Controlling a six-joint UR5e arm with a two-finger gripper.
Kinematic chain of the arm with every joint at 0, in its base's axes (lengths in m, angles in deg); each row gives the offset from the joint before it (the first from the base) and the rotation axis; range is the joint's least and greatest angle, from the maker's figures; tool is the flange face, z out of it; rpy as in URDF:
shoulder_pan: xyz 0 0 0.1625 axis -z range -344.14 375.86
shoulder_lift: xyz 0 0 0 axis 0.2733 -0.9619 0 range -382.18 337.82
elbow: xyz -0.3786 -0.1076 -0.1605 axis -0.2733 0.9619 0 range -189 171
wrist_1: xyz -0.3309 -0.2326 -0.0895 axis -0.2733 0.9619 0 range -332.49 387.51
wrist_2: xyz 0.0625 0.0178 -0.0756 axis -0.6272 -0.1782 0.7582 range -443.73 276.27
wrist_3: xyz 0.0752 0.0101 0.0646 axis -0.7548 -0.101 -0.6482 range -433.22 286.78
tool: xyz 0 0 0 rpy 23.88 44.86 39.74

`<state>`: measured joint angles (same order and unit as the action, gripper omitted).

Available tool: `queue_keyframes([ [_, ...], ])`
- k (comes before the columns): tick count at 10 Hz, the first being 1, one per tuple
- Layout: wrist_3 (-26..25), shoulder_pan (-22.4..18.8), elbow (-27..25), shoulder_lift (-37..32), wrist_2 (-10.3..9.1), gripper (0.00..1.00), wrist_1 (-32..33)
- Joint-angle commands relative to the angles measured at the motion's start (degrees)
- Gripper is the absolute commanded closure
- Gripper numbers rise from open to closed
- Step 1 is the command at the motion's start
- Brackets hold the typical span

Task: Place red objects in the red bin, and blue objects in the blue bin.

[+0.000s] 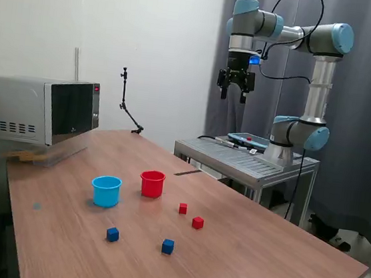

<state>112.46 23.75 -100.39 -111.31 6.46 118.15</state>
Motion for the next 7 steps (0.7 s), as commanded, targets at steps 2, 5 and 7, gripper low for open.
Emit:
queue_keyframes([
  [2,-6.4,0.0,0.3,4.3,-0.55,0.0,4.6],
  [5,-12.1,-0.9,2.4,9.9,-0.55,0.0,8.9],
  [7,-16.6,-3.5,3.6,14.7,-0.55,0.0,12.5],
])
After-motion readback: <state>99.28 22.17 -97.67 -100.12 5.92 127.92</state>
